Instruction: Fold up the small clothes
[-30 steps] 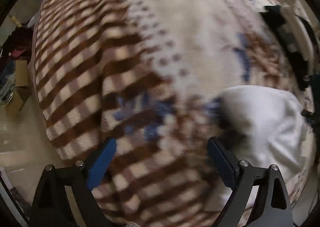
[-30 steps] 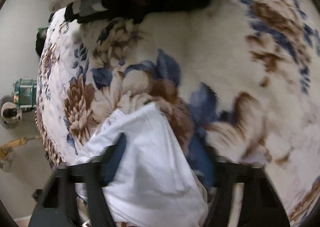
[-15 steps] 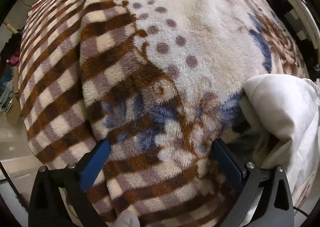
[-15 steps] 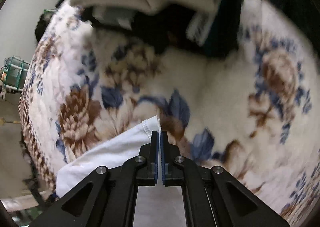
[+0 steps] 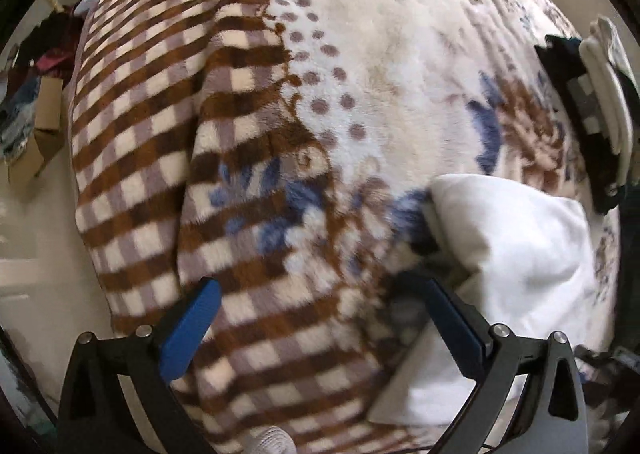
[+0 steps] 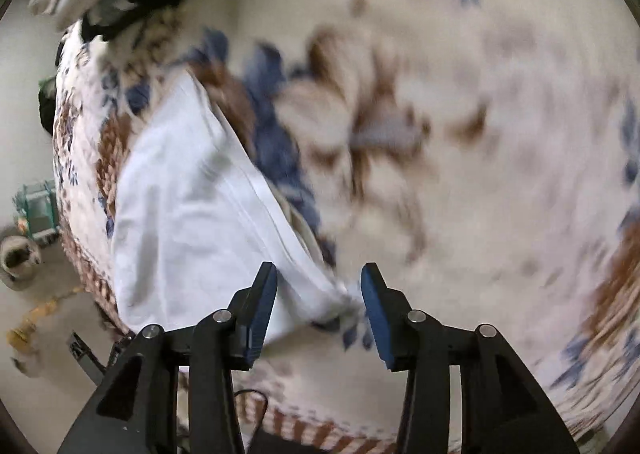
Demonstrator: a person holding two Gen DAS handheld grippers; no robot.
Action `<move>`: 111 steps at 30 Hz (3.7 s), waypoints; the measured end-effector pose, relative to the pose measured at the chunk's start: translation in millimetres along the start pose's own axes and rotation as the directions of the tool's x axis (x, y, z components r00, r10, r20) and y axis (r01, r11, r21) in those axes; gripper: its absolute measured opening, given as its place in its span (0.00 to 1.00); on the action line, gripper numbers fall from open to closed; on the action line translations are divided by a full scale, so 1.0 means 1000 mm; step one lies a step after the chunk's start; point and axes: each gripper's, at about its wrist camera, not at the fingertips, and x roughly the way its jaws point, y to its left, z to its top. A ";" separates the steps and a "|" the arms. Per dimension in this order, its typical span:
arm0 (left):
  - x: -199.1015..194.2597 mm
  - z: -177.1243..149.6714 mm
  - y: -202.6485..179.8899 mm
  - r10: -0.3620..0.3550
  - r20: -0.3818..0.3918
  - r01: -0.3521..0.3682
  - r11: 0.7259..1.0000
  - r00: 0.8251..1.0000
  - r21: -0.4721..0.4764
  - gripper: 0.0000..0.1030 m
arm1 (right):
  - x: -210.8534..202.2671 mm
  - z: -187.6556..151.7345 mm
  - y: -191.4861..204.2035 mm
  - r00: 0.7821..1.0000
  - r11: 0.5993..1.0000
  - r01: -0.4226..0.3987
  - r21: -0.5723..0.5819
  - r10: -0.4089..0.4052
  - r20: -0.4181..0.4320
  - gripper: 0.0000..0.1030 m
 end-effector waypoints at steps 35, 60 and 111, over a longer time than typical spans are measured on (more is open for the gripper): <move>0.064 0.073 -0.089 0.142 -0.018 -0.137 0.975 0.990 0.175 1.00 | 0.096 0.031 0.215 0.950 0.813 0.311 -0.492 -0.269 0.155 0.32; 0.024 0.000 -0.052 -0.309 -0.142 0.308 0.951 0.940 -0.029 1.00 | 0.046 0.068 0.030 0.984 0.939 -0.174 -0.298 0.151 -0.097 0.87; 0.022 0.038 0.014 -0.547 -0.104 0.508 0.821 0.830 -0.261 0.62 | -0.007 0.030 0.251 0.962 0.766 0.264 -0.586 -0.256 0.099 0.82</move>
